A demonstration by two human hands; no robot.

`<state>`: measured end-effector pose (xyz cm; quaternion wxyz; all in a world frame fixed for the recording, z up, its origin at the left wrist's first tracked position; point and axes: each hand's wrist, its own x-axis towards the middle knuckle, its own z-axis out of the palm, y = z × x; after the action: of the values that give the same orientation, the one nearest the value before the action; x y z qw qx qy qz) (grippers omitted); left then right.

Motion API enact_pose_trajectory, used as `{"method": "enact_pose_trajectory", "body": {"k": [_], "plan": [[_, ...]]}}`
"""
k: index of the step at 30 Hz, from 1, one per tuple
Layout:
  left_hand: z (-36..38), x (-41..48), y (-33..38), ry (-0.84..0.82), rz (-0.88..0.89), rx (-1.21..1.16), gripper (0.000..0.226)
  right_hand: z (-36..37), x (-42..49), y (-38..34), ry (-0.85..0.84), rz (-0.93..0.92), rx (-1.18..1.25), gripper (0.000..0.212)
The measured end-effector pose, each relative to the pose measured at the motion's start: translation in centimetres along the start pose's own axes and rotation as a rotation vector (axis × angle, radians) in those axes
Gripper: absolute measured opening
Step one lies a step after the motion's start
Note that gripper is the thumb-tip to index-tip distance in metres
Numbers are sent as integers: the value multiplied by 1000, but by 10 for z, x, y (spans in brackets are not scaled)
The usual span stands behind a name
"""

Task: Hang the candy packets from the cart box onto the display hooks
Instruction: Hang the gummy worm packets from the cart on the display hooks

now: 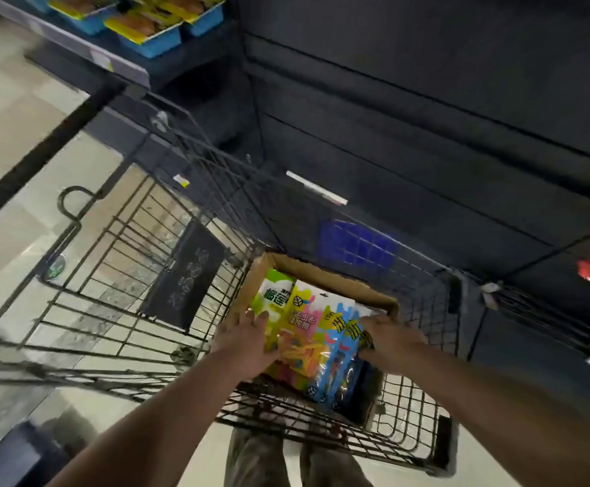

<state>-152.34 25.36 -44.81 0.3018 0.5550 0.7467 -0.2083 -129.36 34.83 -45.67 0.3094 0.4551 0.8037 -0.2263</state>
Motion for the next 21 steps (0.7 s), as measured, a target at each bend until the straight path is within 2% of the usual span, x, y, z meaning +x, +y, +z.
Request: {"method": "enact_pose_trajectory", "body": {"k": [8,14,21], "plan": [[10,78,-5,-195,152,18,82,29,27,-5,-108,198,263,67],[36,129,-12,-293,153,-188,74,60,68,-11,-187,295,454,67],[72,179,-10,-325,72,-277,77,107,108,-11,-218,422,695,63]]}}
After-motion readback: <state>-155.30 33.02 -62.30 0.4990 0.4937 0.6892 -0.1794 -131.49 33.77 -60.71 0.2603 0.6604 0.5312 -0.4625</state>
